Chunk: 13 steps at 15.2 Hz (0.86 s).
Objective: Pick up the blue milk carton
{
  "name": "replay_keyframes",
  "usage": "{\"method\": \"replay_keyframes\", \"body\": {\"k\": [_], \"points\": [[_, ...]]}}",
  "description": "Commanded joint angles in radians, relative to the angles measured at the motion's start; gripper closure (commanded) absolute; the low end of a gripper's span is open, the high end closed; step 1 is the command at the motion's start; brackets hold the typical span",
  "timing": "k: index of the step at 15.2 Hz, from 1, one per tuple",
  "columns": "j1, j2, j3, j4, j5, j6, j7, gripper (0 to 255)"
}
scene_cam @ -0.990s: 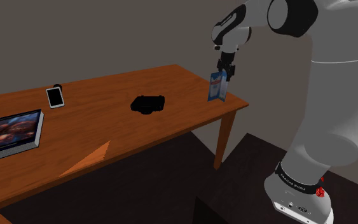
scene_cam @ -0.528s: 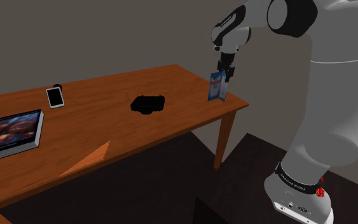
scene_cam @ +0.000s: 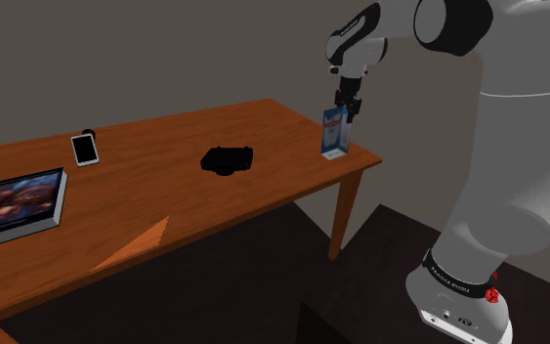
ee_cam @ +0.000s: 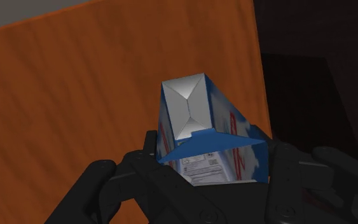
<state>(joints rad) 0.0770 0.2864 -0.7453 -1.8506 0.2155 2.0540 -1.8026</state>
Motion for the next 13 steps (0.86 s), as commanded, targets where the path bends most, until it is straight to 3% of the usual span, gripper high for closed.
{"method": "replay_keyframes", "body": {"k": [1,13], "points": [[0.002,-0.009,-0.004,0.019,-0.008,-0.024,0.006,255],[0.010,-0.051,-0.017,0.111,-0.046,-0.146,0.031,255]]}}
